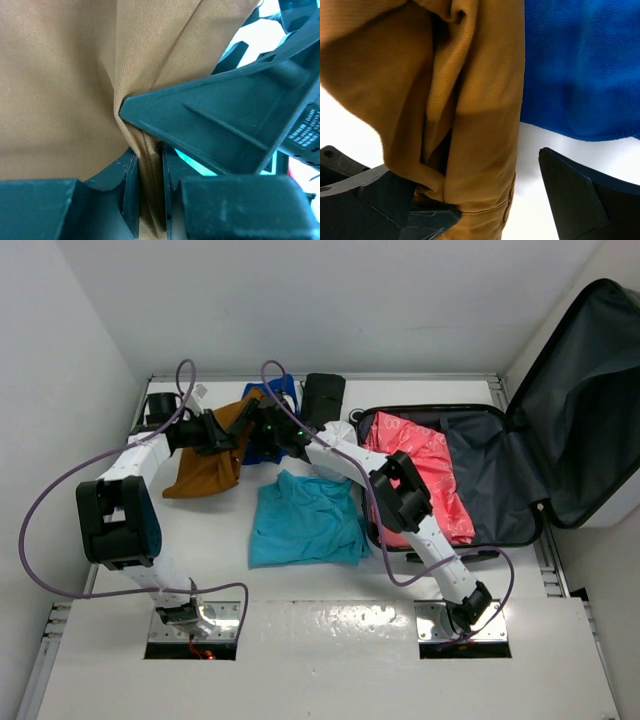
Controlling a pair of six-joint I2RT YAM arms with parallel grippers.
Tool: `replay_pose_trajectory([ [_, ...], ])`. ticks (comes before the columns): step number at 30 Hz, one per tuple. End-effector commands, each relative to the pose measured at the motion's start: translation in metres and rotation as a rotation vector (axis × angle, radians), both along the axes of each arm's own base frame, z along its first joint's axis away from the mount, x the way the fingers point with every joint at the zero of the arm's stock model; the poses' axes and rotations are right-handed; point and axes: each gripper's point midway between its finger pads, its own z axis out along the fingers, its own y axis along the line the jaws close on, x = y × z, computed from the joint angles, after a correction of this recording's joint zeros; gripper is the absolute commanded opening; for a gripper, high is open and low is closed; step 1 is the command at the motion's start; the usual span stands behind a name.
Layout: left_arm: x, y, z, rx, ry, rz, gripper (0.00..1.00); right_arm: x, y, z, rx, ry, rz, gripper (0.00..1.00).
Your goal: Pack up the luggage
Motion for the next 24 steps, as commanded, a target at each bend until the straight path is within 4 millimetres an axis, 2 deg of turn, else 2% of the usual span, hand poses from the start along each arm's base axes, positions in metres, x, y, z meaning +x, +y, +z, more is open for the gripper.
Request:
replay_pose_trajectory([
  [1, 0.003, -0.02, 0.043, -0.035, -0.151, -0.064, 0.0, 0.004, 0.005, 0.01, 0.024, 0.003, -0.031, 1.0],
  [5, 0.0, -0.022, 0.04, -0.038, -0.149, -0.078, 0.0, 0.001, 0.007, 0.003, 0.035, 0.011, -0.005, 1.0],
  [7, -0.002, -0.024, 0.042, -0.042, -0.165, -0.11, 0.0, 0.001, 0.011, 0.008, 0.056, -0.01, 0.028, 1.0],
  [8, -0.006, -0.025, 0.036, -0.04, -0.148, -0.114, 0.0, -0.001, 0.013, 0.007, 0.06, -0.016, 0.045, 1.0],
  [12, -0.015, -0.03, 0.038, -0.055, -0.171, -0.165, 0.0, -0.005, 0.018, 0.003, 0.082, -0.028, 0.096, 0.9],
  [16, -0.026, -0.035, 0.039, -0.07, -0.185, -0.211, 0.0, -0.005, 0.024, 0.009, 0.097, -0.086, 0.141, 0.71],
  [18, -0.03, -0.036, 0.038, -0.065, -0.184, -0.216, 0.0, -0.006, 0.026, 0.011, 0.105, -0.105, 0.167, 0.56],
  [19, -0.03, -0.036, 0.039, -0.066, -0.191, -0.227, 0.0, -0.005, 0.024, 0.011, 0.104, -0.111, 0.173, 0.48],
  [20, -0.03, -0.036, 0.039, -0.066, -0.191, -0.227, 0.01, -0.01, 0.027, 0.015, 0.109, -0.126, 0.196, 0.28],
  [21, -0.031, -0.037, 0.042, -0.064, -0.2, -0.228, 0.1, -0.011, 0.024, 0.01, 0.1, -0.126, 0.198, 0.21],
  [22, -0.03, -0.033, 0.042, -0.063, -0.2, -0.219, 0.2, -0.012, 0.024, 0.018, 0.111, -0.142, 0.207, 0.15],
  [23, -0.03, -0.028, 0.047, -0.058, -0.214, -0.206, 0.46, -0.011, 0.022, 0.017, 0.107, -0.143, 0.213, 0.07],
  [24, -0.03, -0.024, 0.05, -0.055, -0.223, -0.195, 0.64, -0.013, 0.019, 0.014, 0.113, -0.136, 0.23, 0.03],
])
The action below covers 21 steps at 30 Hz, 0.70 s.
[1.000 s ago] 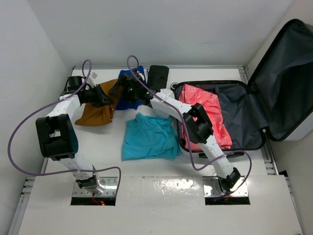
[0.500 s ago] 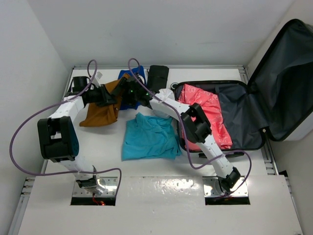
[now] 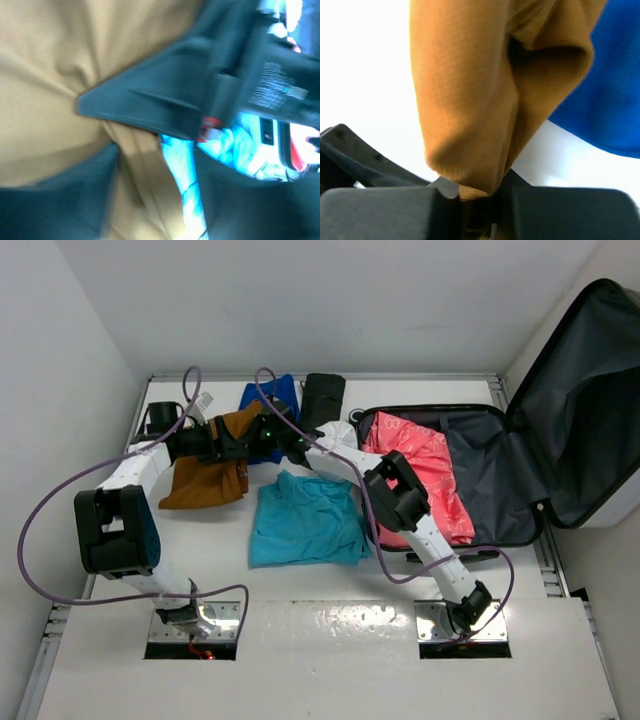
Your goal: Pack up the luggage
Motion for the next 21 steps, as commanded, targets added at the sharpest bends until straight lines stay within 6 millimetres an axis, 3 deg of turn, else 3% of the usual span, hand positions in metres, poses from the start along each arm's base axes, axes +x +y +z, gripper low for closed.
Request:
replay_pose_trajectory([
  [1, -0.004, -0.006, 0.068, -0.047, -0.205, -0.061, 0.76, 0.0, 0.001, 0.032, 0.057, -0.106, 0.064, 0.0],
  [2, -0.001, 0.005, 0.078, -0.027, -0.246, -0.043, 0.99, 0.004, -0.004, 0.035, 0.058, -0.116, 0.064, 0.0],
  [7, -0.007, 0.041, 0.137, 0.045, -0.46, -0.103, 1.0, -0.006, -0.003, 0.093, 0.137, -0.269, 0.208, 0.0],
  [8, -0.008, 0.049, 0.149, 0.043, -0.5, -0.111, 1.0, -0.007, -0.009, 0.11, 0.159, -0.292, 0.233, 0.0],
  [10, -0.013, 0.072, 0.177, 0.006, -0.555, -0.09, 1.0, -0.013, -0.022, 0.121, 0.177, -0.298, 0.265, 0.0],
  [11, -0.014, 0.088, 0.187, 0.014, -0.571, -0.052, 1.0, -0.024, -0.026, 0.148, 0.215, -0.326, 0.304, 0.0],
  [13, -0.014, 0.1, 0.191, 0.021, -0.572, -0.016, 1.0, -0.039, -0.049, 0.176, 0.252, -0.34, 0.351, 0.0],
  [15, -0.017, 0.112, 0.187, 0.026, -0.569, 0.009, 1.0, -0.049, -0.068, 0.18, 0.272, -0.321, 0.396, 0.0],
  [16, -0.017, 0.112, 0.187, 0.026, -0.569, 0.009, 1.0, -0.062, -0.077, 0.209, 0.313, -0.338, 0.408, 0.0],
  [18, -0.019, 0.115, 0.175, 0.012, -0.54, 0.026, 1.0, -0.062, -0.097, 0.213, 0.324, -0.323, 0.407, 0.0],
  [20, -0.019, 0.115, 0.169, 0.012, -0.533, 0.024, 1.0, -0.081, -0.117, 0.245, 0.364, -0.351, 0.423, 0.0],
  [21, -0.019, 0.115, 0.165, 0.009, -0.529, 0.024, 1.0, -0.08, -0.137, 0.267, 0.377, -0.393, 0.407, 0.0],
])
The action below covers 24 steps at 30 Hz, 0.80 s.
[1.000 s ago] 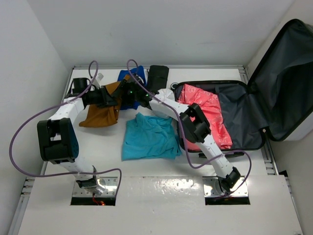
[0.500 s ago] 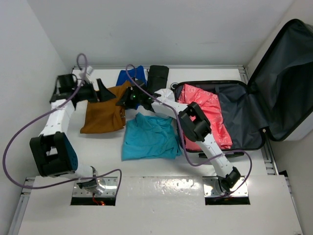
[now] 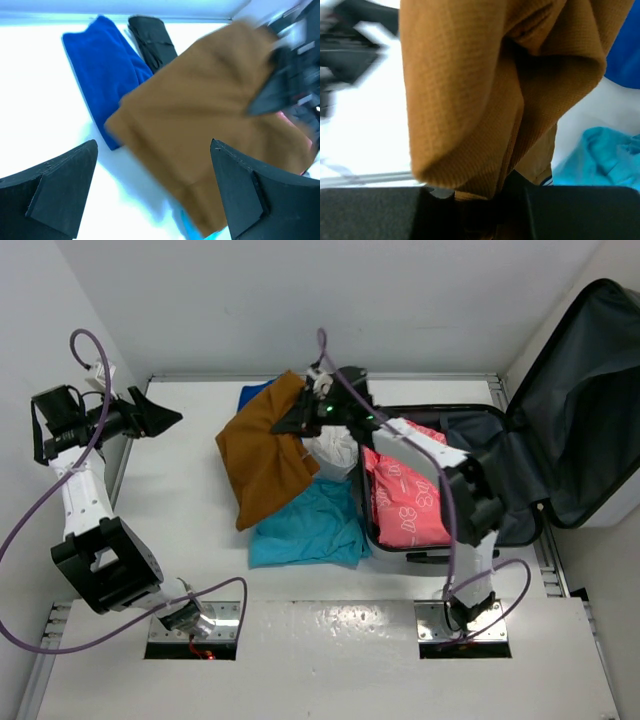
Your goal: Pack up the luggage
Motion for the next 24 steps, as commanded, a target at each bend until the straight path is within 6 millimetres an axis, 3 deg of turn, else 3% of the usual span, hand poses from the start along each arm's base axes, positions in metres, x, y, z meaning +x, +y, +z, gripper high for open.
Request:
replay_pose_trajectory([
  [1, -0.008, -0.007, 0.002, 0.008, -0.038, -0.05, 1.0, -0.026, -0.036, 0.15, 0.263, -0.27, 0.087, 0.0],
  [4, -0.006, -0.009, -0.002, 0.012, -0.036, -0.052, 1.0, -0.032, -0.081, 0.19, 0.275, -0.309, 0.036, 0.0],
  [6, -0.006, -0.009, -0.001, 0.012, -0.036, -0.052, 1.0, -0.026, -0.115, 0.198, 0.252, -0.306, -0.018, 0.0],
  [7, -0.006, -0.01, -0.001, 0.005, -0.031, -0.05, 1.0, -0.024, -0.133, 0.186, 0.222, -0.245, -0.031, 0.0],
  [8, -0.005, -0.012, 0.0, 0.011, -0.039, -0.059, 1.0, -0.034, -0.147, 0.2, 0.221, -0.283, -0.036, 0.0],
  [9, -0.005, -0.011, 0.005, 0.026, -0.052, -0.049, 1.0, -0.022, -0.176, 0.194, 0.201, -0.266, -0.094, 0.0],
  [10, -0.005, -0.011, 0.005, 0.026, -0.052, -0.048, 1.0, -0.033, -0.186, 0.177, 0.176, -0.2, -0.054, 0.0],
  [11, -0.004, -0.01, 0.004, 0.03, -0.049, -0.04, 1.0, -0.043, -0.197, 0.178, 0.174, -0.196, -0.054, 0.0],
  [12, -0.004, -0.014, 0.004, 0.029, -0.049, -0.051, 1.0, -0.031, -0.23, 0.173, 0.16, -0.185, -0.123, 0.0],
  [13, -0.004, -0.014, 0.001, 0.024, -0.042, -0.051, 1.0, -0.051, -0.239, 0.161, 0.148, -0.101, -0.076, 0.0],
  [14, -0.001, -0.016, -0.001, 0.023, -0.04, -0.06, 1.0, -0.055, -0.243, 0.157, 0.112, -0.149, -0.052, 0.0],
  [15, -0.001, -0.016, -0.001, 0.023, -0.04, -0.06, 1.0, -0.056, -0.272, 0.145, 0.1, -0.04, -0.108, 0.0],
  [16, -0.001, -0.021, -0.001, 0.014, -0.033, -0.068, 1.0, -0.062, -0.292, 0.151, 0.046, -0.081, -0.121, 0.0],
  [17, -0.001, -0.02, 0.0, 0.018, -0.041, -0.069, 1.0, -0.054, -0.313, 0.137, -0.024, -0.153, -0.13, 0.0],
  [18, -0.001, -0.025, -0.003, 0.013, -0.033, -0.081, 1.0, -0.063, -0.323, 0.114, -0.06, -0.086, -0.1, 0.0],
  [19, 0.0, -0.023, -0.004, 0.018, -0.03, -0.07, 1.0, -0.059, -0.345, 0.114, -0.105, -0.094, -0.14, 0.0],
  [20, 0.002, -0.026, -0.003, 0.025, -0.041, -0.079, 1.0, -0.071, -0.356, 0.089, -0.17, -0.037, -0.077, 0.0],
  [22, 0.004, -0.028, -0.006, 0.016, -0.025, -0.079, 1.0, -0.074, -0.381, 0.071, -0.217, 0.003, -0.103, 0.0],
  [24, 0.006, -0.03, -0.006, 0.018, -0.024, -0.075, 1.0, -0.081, -0.402, 0.038, -0.329, 0.052, -0.064, 0.0],
])
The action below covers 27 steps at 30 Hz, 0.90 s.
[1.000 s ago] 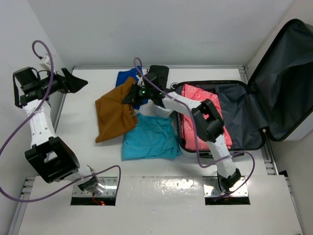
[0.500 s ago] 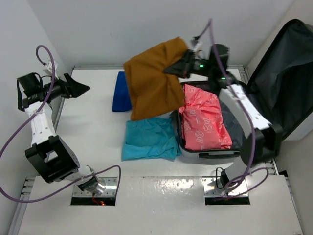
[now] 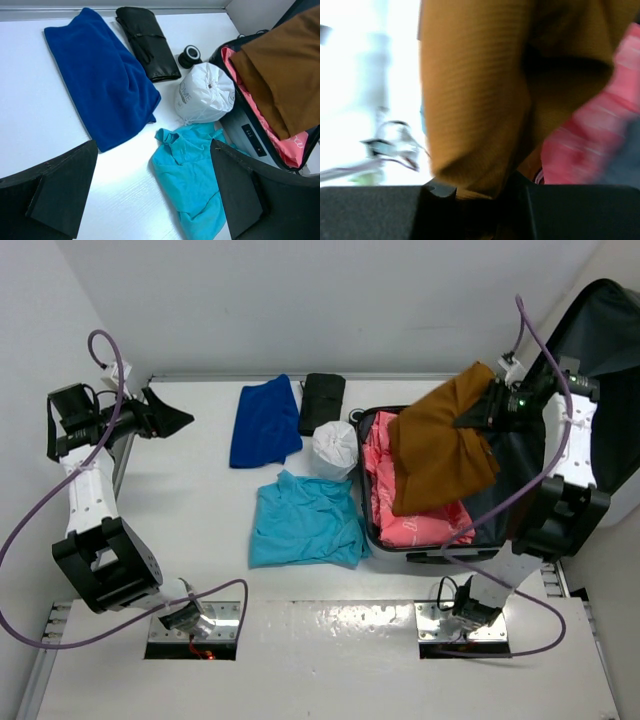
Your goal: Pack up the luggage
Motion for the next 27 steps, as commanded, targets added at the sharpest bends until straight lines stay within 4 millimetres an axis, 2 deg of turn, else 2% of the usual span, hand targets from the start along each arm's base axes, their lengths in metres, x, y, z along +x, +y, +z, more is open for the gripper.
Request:
replay_pose_trajectory([
  [1, 0.004, -0.004, 0.007, 0.025, -0.042, -0.007, 1.0, -0.069, -0.016, -0.023, -0.075, 0.153, 0.145, 0.0],
  [2, 0.004, -0.004, 0.007, 0.025, -0.042, -0.007, 1.0, -0.069, -0.026, -0.038, -0.118, 0.175, 0.154, 0.0],
  [5, 0.006, -0.003, 0.007, 0.033, -0.048, 0.001, 1.0, -0.075, -0.05, -0.067, -0.222, 0.224, 0.154, 0.0],
  [8, 0.006, -0.005, 0.003, 0.032, -0.038, 0.0, 1.0, -0.078, -0.07, -0.09, -0.334, 0.256, 0.128, 0.0],
  [9, 0.007, -0.004, 0.003, 0.036, -0.036, 0.008, 1.0, -0.072, -0.081, -0.097, -0.394, 0.235, 0.103, 0.0],
  [11, 0.007, -0.007, 0.003, 0.036, -0.036, -0.001, 1.0, -0.073, -0.084, -0.106, -0.453, 0.244, 0.11, 0.0],
  [12, 0.007, -0.006, -0.002, 0.036, -0.024, 0.008, 1.0, -0.07, -0.099, -0.116, -0.54, 0.261, 0.09, 0.0],
  [14, 0.01, -0.008, -0.006, 0.037, -0.014, 0.008, 1.0, -0.068, -0.108, -0.125, -0.601, 0.284, 0.093, 0.0],
  [16, 0.011, -0.011, -0.005, 0.04, -0.022, -0.001, 1.0, -0.06, -0.117, -0.133, -0.669, 0.284, 0.087, 0.0],
  [18, 0.013, -0.012, -0.008, 0.047, -0.021, 0.002, 1.0, -0.046, -0.134, -0.139, -0.766, 0.257, 0.054, 0.0],
  [19, 0.013, -0.011, -0.009, 0.052, -0.018, 0.011, 1.0, -0.037, -0.14, -0.138, -0.824, 0.231, 0.041, 0.0],
  [21, 0.014, -0.009, -0.012, 0.056, -0.016, 0.019, 1.0, -0.026, -0.139, -0.138, -0.868, 0.2, 0.053, 0.0],
  [23, 0.015, -0.011, -0.013, 0.06, -0.014, 0.02, 1.0, -0.011, -0.15, -0.14, -0.942, 0.183, 0.041, 0.0],
  [24, 0.016, -0.01, -0.013, 0.064, -0.012, 0.028, 1.0, -0.005, -0.147, -0.139, -0.96, 0.176, 0.051, 0.0],
  [27, 0.018, -0.008, -0.013, 0.073, -0.018, 0.039, 1.0, 0.01, -0.165, -0.145, -1.043, 0.192, 0.015, 0.0],
])
